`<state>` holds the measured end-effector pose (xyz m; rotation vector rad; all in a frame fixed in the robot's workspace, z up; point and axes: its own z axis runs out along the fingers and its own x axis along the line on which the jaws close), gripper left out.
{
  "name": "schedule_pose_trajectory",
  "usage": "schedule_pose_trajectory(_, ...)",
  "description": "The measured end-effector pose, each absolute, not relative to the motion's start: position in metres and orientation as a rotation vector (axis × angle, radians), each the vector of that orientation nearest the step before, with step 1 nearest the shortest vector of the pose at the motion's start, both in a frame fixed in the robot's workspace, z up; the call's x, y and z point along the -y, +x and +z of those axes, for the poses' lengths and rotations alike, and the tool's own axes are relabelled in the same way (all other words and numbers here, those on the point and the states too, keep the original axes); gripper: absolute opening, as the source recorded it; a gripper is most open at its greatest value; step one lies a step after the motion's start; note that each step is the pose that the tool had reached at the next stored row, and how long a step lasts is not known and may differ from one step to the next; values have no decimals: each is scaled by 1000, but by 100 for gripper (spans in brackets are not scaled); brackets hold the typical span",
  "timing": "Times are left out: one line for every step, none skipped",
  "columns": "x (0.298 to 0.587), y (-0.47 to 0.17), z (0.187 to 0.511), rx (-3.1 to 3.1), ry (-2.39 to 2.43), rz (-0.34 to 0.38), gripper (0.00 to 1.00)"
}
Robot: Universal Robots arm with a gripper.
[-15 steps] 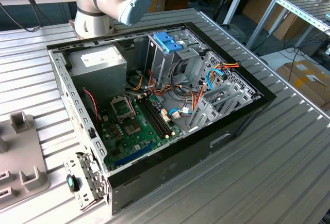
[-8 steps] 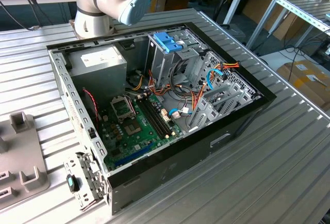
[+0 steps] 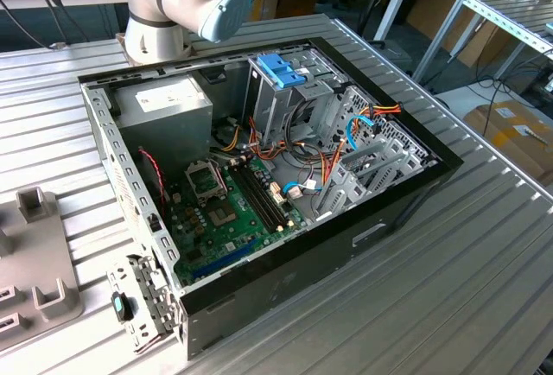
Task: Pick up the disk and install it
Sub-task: 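Pick up the disk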
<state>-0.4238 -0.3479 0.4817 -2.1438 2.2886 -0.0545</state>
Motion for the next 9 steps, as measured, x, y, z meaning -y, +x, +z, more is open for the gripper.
schedule_pose_trajectory(348, -424, 482, -2289, -2144, -55, 35)
schedule_pose_trajectory(348, -423, 482, -2289, -2144, -54, 35)
schedule_pose_trajectory(348, -423, 482, -2288, -2144, -54, 35)
schedule_pose_trajectory(348, -422, 482, -2288, -2144, -55, 35)
schedule_pose_trajectory(348, -422, 482, -2289, -2144, -54, 35)
schedule_pose_trajectory(348, -421, 482, -2289, -2144, -55, 35)
schedule_pose_trajectory(348, -421, 482, -2288, -2144, -55, 35)
schedule_pose_trajectory(348, -420, 482, -2288, -2144, -55, 35)
schedule_pose_trajectory(348, -419, 482, -2288, -2144, -55, 35)
